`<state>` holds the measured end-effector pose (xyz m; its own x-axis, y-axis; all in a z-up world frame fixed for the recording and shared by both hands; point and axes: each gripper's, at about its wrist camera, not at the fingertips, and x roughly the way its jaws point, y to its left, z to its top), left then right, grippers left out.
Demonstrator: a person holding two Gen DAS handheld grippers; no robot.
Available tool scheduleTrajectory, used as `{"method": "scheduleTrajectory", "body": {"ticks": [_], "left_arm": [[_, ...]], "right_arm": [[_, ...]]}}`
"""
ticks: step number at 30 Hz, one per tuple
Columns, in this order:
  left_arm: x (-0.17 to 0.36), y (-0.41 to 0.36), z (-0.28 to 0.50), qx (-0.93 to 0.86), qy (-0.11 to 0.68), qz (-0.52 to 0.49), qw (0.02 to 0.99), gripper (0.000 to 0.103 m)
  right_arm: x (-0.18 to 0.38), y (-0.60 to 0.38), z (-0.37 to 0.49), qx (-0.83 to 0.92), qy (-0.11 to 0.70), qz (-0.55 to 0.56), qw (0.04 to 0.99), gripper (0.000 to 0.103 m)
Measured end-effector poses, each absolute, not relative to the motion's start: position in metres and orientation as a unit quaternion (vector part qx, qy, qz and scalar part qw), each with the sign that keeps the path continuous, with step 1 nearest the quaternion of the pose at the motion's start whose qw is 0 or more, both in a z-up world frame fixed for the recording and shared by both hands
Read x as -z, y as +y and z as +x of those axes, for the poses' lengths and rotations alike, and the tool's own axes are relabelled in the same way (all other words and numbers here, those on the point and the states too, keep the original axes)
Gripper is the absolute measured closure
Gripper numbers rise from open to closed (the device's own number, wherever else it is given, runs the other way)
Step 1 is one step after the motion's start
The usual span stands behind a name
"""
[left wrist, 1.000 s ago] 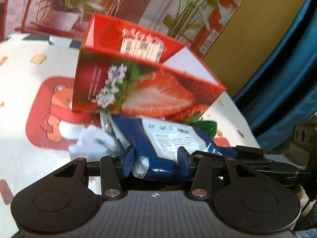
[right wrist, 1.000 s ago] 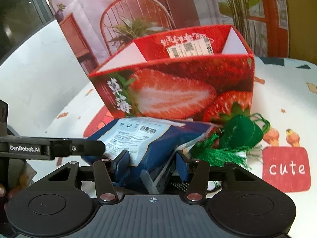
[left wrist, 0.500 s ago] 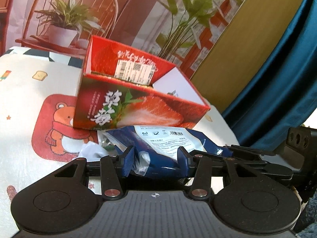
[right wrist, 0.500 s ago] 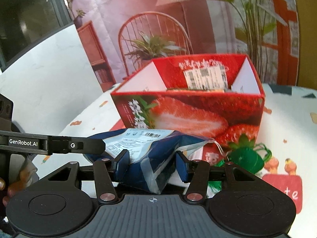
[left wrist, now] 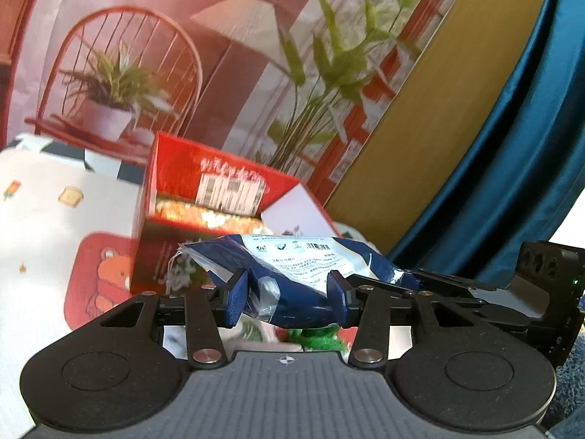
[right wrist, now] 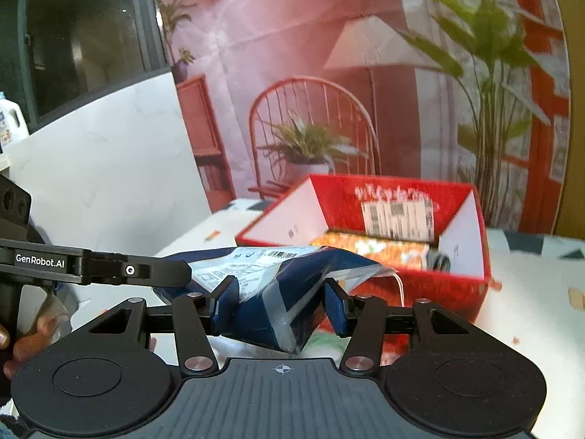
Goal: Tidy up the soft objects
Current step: 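Lift the blue pouch with both grippers and carry it over the red box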
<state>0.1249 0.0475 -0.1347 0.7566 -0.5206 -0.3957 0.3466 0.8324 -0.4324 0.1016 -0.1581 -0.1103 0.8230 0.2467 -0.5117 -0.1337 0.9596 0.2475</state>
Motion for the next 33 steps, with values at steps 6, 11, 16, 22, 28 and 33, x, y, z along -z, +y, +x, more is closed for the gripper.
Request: {"method": "scheduleTrajectory", "body": {"ticks": [6, 11, 16, 22, 28, 33], "left_arm": [[0.108, 0.043, 0.133, 0.238, 0.223, -0.148, 0.934, 0.055], [0.086, 0.036, 0.152, 0.231, 0.187, -0.126, 0.946, 0.054], [0.074, 0.032, 0.193, 0.219, 0.179, -0.13, 0.95, 0.054], [0.079, 0.023, 0.245, 0.198, 0.208, -0.104, 0.952, 0.054], [0.106, 0.018, 0.294, 0.191, 0.26, -0.107, 0.941, 0.054], [0.133, 0.009, 0.324, 0.181, 0.295, -0.082, 0.935, 0.054]], "right_arm": [[0.087, -0.162, 0.11, -0.106, 0.249, 0.084, 0.959, 0.055], [0.069, -0.171, 0.13, -0.104, 0.226, 0.065, 0.966, 0.055], [0.056, -0.185, 0.167, -0.101, 0.216, 0.048, 0.97, 0.054], [0.069, -0.198, 0.225, -0.092, 0.258, 0.025, 0.962, 0.054], [0.105, -0.211, 0.275, -0.071, 0.307, 0.023, 0.949, 0.054], [0.139, -0.223, 0.3, -0.053, 0.348, 0.042, 0.935, 0.054]]}}
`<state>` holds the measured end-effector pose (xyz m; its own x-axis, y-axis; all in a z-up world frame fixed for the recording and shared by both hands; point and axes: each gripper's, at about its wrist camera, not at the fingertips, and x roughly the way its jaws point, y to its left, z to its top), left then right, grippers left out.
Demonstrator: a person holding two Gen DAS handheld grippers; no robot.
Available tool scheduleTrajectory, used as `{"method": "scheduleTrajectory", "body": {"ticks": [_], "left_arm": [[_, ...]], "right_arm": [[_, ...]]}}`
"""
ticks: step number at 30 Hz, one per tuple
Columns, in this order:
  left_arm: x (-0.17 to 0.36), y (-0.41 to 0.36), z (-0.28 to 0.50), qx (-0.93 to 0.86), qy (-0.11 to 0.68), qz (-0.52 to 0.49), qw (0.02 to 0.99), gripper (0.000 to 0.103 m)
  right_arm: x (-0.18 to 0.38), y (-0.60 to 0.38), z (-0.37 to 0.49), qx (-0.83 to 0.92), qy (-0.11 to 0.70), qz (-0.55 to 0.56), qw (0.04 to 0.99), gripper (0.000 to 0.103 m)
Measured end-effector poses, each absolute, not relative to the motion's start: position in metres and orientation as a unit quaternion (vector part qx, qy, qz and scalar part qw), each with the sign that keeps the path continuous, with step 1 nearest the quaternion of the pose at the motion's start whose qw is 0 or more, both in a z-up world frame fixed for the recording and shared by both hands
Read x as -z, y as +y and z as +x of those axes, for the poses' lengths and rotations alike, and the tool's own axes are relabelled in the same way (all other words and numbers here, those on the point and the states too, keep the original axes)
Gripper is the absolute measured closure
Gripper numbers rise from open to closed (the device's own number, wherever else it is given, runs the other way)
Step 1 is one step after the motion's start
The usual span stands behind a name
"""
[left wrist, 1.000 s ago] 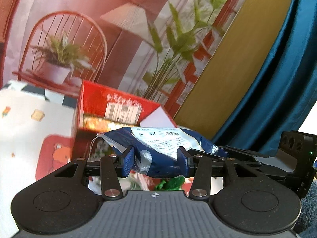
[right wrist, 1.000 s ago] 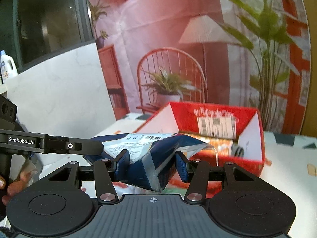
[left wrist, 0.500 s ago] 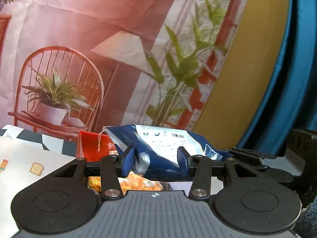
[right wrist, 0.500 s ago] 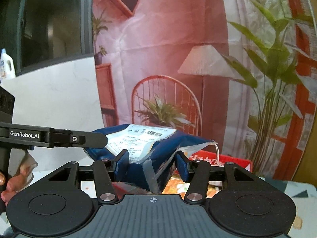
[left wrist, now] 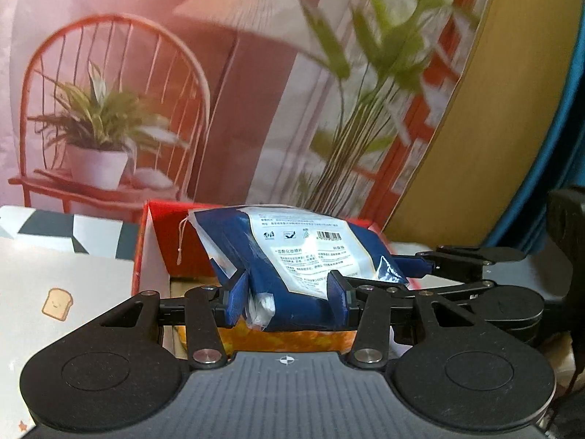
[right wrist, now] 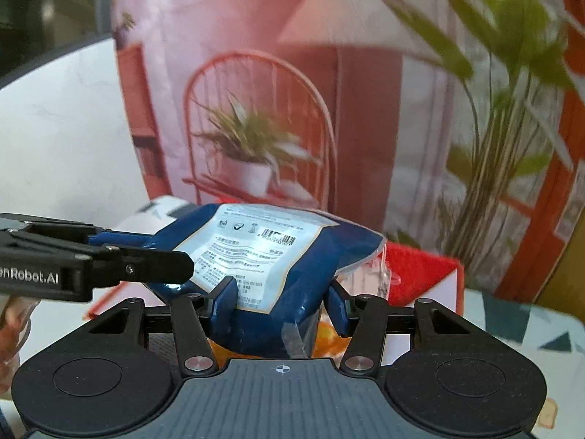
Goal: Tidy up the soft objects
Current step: 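Lift the blue pouch with both grippers and carry it over the red box, then lower the pouch into the box and open both grippers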
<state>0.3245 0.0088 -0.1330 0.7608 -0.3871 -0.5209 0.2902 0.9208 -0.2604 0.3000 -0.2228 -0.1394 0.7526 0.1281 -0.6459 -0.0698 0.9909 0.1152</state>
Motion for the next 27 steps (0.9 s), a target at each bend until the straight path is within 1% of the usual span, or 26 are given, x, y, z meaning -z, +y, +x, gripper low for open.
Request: {"method": "scheduleTrajectory", "body": {"ticks": [10, 16, 23, 25, 26, 27], "left_arm": [[0.166, -0.004, 0.354, 0.186, 0.372, -0.069, 0.907, 0.054], [0.178, -0.004, 0.356, 0.192, 0.409, -0.079, 0.889, 0.054], [0.183, -0.004, 0.364, 0.172, 0.407, -0.07, 0.894, 0.052], [0.18, -0.004, 0.362, 0.164, 0.401, -0.062, 0.899, 0.05], [0.178, -0.004, 0.36, 0.163, 0.397, -0.061, 0.901, 0.047], [0.175, -0.002, 0.357, 0.163, 0.389, -0.062, 0.905, 0.04]], "right_arm": [[0.191, -0.232, 0.325, -0.027, 0.447, 0.063, 0.892, 0.054], [0.196, -0.238, 0.326, -0.03, 0.472, 0.092, 0.876, 0.054], [0.2, -0.24, 0.328, -0.014, 0.484, 0.089, 0.87, 0.053], [0.2, -0.24, 0.327, -0.002, 0.48, 0.084, 0.873, 0.051], [0.199, -0.24, 0.326, 0.005, 0.475, 0.079, 0.876, 0.046], [0.196, -0.241, 0.323, 0.009, 0.465, 0.078, 0.882, 0.04]]}}
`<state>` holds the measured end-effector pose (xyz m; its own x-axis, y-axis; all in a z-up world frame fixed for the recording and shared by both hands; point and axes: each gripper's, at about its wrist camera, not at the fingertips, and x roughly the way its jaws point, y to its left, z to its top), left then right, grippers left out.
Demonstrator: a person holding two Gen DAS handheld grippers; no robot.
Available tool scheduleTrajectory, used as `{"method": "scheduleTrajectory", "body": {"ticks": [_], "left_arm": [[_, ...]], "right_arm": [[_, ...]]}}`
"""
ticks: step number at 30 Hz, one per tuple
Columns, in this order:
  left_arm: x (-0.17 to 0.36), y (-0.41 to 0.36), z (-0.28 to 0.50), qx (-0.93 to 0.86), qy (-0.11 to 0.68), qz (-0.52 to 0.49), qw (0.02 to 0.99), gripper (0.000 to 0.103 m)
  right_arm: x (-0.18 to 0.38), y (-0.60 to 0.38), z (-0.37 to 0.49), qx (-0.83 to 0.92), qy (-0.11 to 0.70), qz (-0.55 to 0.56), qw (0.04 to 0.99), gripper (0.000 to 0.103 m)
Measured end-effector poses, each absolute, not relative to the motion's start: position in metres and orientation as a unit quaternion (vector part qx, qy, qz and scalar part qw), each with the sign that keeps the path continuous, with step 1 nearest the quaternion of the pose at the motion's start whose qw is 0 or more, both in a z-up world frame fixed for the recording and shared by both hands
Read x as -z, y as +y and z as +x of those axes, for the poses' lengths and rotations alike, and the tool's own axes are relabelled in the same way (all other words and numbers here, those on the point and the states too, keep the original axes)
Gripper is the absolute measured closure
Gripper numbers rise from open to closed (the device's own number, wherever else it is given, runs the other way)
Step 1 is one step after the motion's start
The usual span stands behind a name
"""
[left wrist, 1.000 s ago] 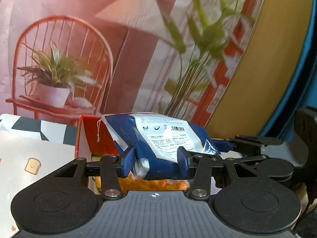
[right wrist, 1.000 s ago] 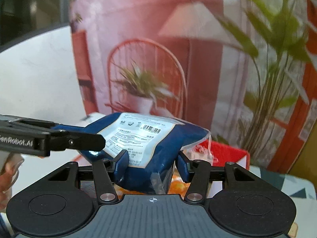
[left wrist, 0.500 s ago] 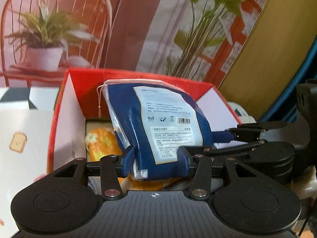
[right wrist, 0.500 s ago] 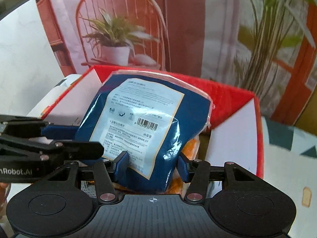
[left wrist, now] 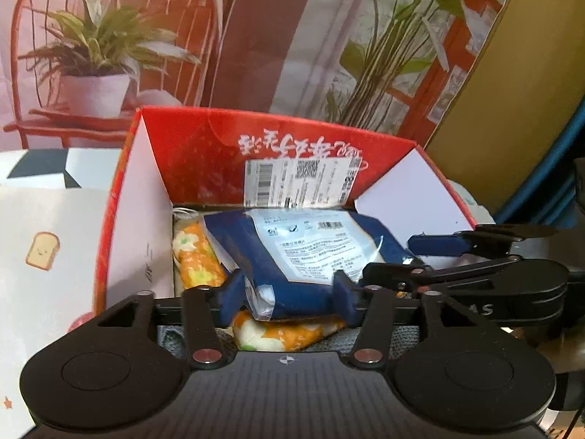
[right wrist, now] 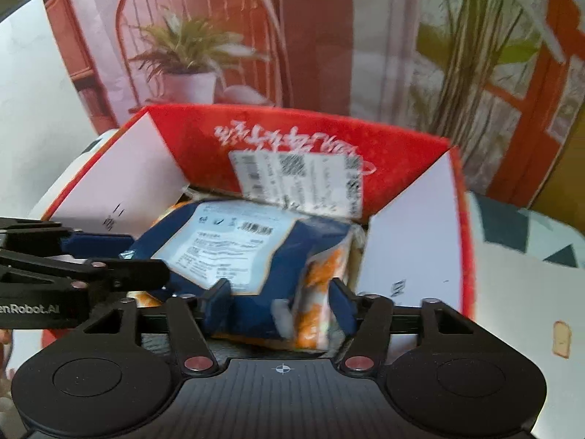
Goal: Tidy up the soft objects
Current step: 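Lower the pouch into the box and open both grippers, then move both open grippers down toward the black eye mask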
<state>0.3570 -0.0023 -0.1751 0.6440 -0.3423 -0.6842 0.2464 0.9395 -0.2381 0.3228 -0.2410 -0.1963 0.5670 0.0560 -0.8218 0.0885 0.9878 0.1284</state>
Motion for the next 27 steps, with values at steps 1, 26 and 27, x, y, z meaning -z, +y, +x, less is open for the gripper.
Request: {"method": "scheduleTrajectory", "body": {"ticks": [1, 26, 27], "left_arm": [[0.172, -0.001, 0.354, 0.162, 0.382, -0.061, 0.908, 0.033], [0.146, 0.02, 0.214, 0.154, 0.293, -0.006, 0.944, 0.0], [0.149, 0.02, 0.208, 0.153, 0.295, -0.005, 0.943, 0.0]], "right_arm": [[0.194, -0.242, 0.32, 0.009, 0.453, 0.081, 0.888, 0.037], [0.147, -0.232, 0.201, 0.029, 0.283, 0.078, 0.956, 0.0], [0.146, -0.23, 0.195, 0.03, 0.281, 0.076, 0.956, 0.0]]}}
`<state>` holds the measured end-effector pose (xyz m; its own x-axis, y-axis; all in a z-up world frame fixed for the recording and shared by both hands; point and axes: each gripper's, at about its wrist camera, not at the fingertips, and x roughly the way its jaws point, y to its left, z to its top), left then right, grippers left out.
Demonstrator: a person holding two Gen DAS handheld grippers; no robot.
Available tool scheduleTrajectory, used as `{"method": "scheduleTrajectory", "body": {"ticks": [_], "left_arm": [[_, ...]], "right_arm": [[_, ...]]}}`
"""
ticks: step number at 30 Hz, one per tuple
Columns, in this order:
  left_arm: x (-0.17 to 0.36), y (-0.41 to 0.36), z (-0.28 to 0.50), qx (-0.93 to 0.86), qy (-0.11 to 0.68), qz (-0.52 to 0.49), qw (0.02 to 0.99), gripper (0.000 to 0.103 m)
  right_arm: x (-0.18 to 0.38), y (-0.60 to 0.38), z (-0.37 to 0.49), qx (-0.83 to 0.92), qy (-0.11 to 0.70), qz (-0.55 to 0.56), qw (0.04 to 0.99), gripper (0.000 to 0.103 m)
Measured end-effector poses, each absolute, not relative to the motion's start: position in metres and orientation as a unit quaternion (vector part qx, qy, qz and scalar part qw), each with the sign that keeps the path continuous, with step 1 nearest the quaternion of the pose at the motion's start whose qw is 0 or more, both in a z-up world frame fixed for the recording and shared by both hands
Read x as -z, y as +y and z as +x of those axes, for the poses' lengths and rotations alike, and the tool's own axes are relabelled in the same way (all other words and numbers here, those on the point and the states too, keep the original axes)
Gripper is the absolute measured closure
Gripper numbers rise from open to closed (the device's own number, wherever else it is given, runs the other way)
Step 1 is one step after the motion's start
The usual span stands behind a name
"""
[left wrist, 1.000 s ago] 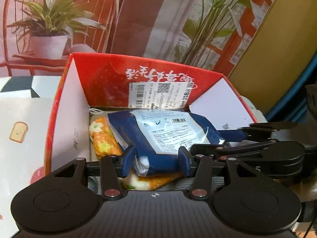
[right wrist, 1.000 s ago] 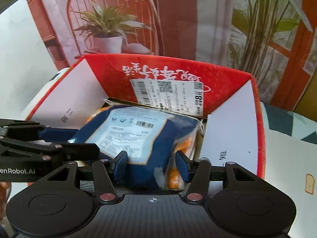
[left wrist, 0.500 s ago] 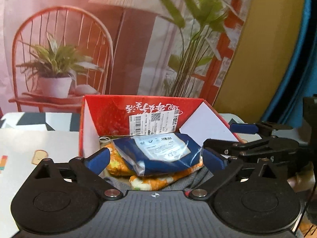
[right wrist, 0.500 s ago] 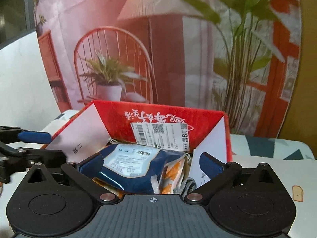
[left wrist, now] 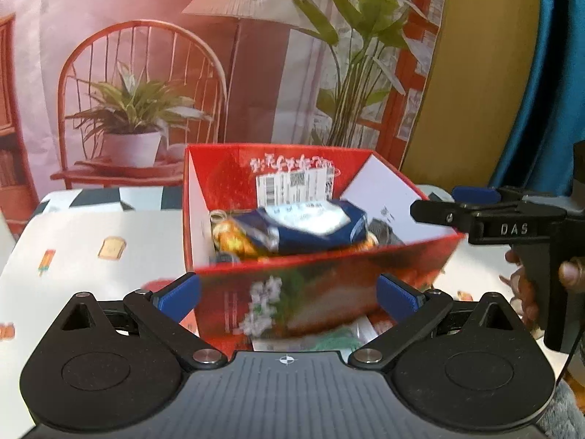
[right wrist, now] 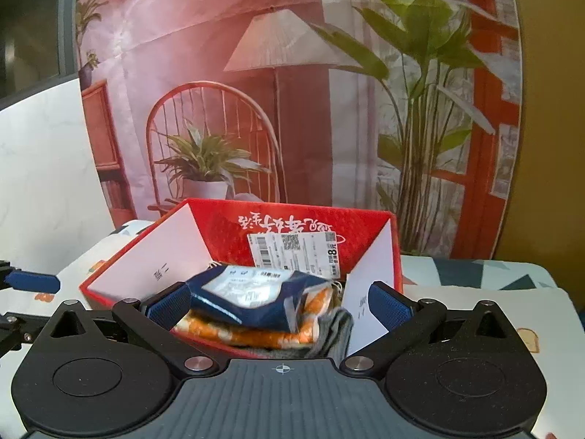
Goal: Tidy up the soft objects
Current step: 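Move both open grippers down toward the black eye mask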
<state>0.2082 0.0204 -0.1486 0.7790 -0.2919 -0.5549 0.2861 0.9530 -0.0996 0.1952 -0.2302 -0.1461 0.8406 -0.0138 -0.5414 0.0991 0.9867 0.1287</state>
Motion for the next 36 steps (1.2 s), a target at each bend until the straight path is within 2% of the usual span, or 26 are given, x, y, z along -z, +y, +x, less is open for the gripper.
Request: {"method": "scheduleTrajectory", "body": {"ticks": [10, 14, 25, 36], "left_arm": [[0.175, 0.019, 0.153, 0.156, 0.316, -0.015, 0.936, 0.0], [0.189, 0.018, 0.135, 0.151, 0.342, -0.026, 0.927, 0.0], [0.213, 0.01, 0.086, 0.134, 0.35, -0.018, 0.927, 0.0], [0.224, 0.002, 0.074, 0.138, 0.363, -0.012, 0.921, 0.0]], "right_arm": [[0.152, -0.21, 0.137, 0.023, 0.271, 0.078, 0.959, 0.0], [0.162, -0.199, 0.111, 0.016, 0.283, 0.078, 0.956, 0.0], [0.194, -0.172, 0.046, 0.011, 0.313, 0.076, 0.947, 0.0], [0.2, -0.162, 0.014, 0.047, 0.309, 0.062, 0.948, 0.0]]}}
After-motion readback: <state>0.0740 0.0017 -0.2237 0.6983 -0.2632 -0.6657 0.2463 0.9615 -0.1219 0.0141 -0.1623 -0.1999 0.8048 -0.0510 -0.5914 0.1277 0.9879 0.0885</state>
